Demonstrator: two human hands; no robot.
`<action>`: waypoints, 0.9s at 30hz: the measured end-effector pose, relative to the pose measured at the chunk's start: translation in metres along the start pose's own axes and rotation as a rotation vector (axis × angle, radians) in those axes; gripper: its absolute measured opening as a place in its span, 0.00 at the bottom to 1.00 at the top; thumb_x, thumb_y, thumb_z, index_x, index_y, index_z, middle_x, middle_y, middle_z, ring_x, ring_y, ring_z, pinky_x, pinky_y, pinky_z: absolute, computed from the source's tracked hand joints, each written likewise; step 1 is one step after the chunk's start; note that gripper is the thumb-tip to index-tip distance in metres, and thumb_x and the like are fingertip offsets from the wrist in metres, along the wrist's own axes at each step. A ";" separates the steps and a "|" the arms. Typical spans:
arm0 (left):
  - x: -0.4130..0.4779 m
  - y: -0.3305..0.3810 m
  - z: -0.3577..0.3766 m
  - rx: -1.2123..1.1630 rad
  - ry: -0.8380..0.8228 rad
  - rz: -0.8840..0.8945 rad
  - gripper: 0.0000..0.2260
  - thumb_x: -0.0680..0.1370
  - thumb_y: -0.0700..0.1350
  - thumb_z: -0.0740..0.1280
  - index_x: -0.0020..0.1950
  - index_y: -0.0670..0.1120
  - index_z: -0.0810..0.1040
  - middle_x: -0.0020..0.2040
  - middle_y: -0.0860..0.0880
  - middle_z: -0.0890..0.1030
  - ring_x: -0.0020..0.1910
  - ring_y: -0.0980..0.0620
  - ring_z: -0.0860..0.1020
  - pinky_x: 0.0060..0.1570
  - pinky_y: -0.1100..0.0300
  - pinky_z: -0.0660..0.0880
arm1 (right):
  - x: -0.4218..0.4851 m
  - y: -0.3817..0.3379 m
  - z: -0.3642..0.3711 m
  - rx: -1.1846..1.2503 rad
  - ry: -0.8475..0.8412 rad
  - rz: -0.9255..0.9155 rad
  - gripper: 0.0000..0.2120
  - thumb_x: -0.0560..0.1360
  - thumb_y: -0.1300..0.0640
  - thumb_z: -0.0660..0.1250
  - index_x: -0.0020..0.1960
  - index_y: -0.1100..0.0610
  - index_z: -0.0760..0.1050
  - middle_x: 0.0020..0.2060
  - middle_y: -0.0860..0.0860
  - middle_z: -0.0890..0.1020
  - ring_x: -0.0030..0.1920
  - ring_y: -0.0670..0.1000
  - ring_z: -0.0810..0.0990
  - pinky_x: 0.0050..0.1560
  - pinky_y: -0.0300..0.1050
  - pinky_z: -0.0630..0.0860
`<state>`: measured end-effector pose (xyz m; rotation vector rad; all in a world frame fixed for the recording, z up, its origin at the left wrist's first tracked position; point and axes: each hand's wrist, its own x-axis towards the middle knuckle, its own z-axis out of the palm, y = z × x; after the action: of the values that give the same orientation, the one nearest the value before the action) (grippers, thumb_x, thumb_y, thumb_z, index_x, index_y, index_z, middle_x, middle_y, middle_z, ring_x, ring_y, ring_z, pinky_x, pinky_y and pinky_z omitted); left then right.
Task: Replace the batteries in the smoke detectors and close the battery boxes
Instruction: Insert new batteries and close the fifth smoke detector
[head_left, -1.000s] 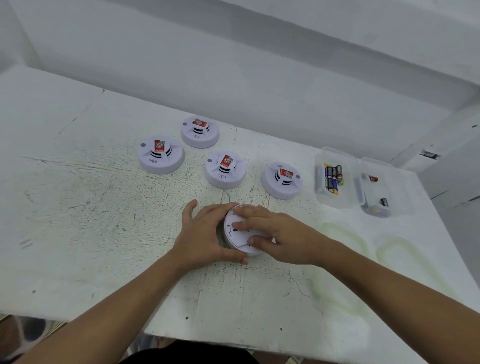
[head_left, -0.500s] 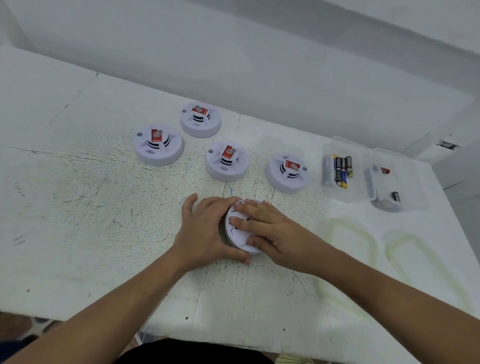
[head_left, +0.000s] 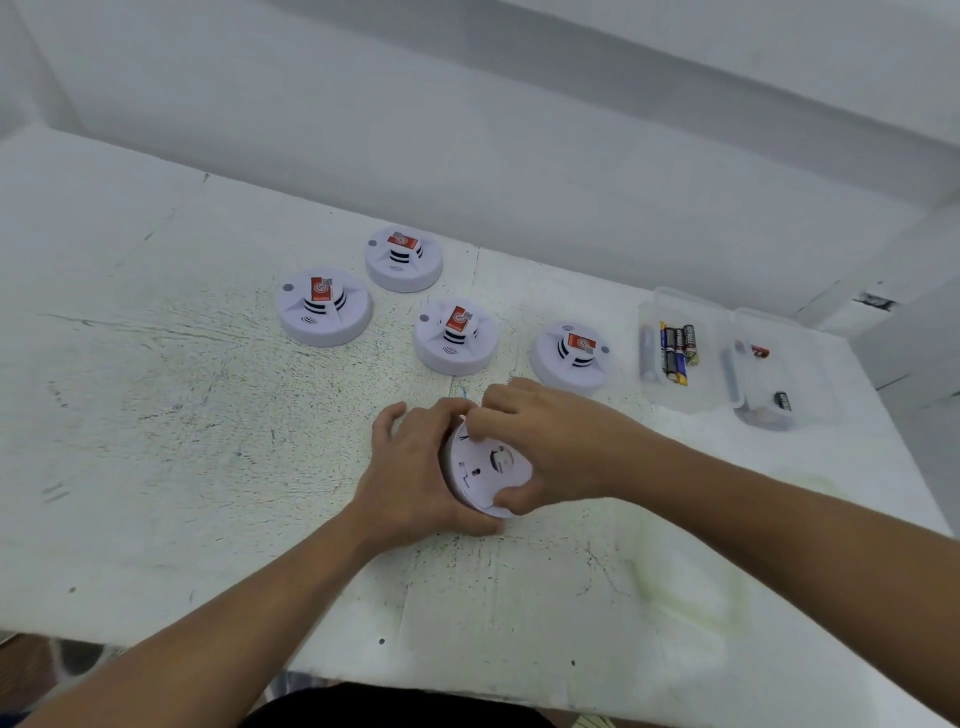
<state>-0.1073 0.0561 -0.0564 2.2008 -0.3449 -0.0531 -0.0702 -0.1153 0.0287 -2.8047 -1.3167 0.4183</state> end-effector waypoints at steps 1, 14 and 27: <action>0.000 0.000 0.000 -0.027 -0.001 0.001 0.39 0.52 0.66 0.76 0.58 0.60 0.64 0.49 0.66 0.73 0.54 0.68 0.70 0.70 0.51 0.51 | 0.002 -0.001 -0.002 -0.037 -0.003 -0.010 0.27 0.66 0.42 0.71 0.60 0.52 0.68 0.48 0.48 0.72 0.47 0.48 0.67 0.44 0.44 0.72; 0.003 -0.004 0.007 0.139 0.019 0.132 0.40 0.55 0.68 0.70 0.62 0.52 0.66 0.50 0.69 0.64 0.49 0.65 0.64 0.53 0.55 0.60 | 0.011 0.003 0.003 -0.249 0.157 -0.183 0.30 0.54 0.37 0.74 0.42 0.61 0.74 0.30 0.51 0.74 0.29 0.49 0.64 0.24 0.39 0.61; 0.002 -0.006 0.008 0.130 0.008 0.159 0.38 0.57 0.66 0.71 0.62 0.51 0.67 0.55 0.59 0.70 0.55 0.62 0.67 0.57 0.59 0.58 | 0.006 0.011 0.014 -0.197 0.200 -0.133 0.29 0.58 0.37 0.73 0.40 0.63 0.74 0.30 0.53 0.74 0.28 0.53 0.70 0.22 0.42 0.69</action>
<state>-0.1055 0.0526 -0.0655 2.2932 -0.5305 0.0673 -0.0621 -0.1188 0.0120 -2.7945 -1.5620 0.0025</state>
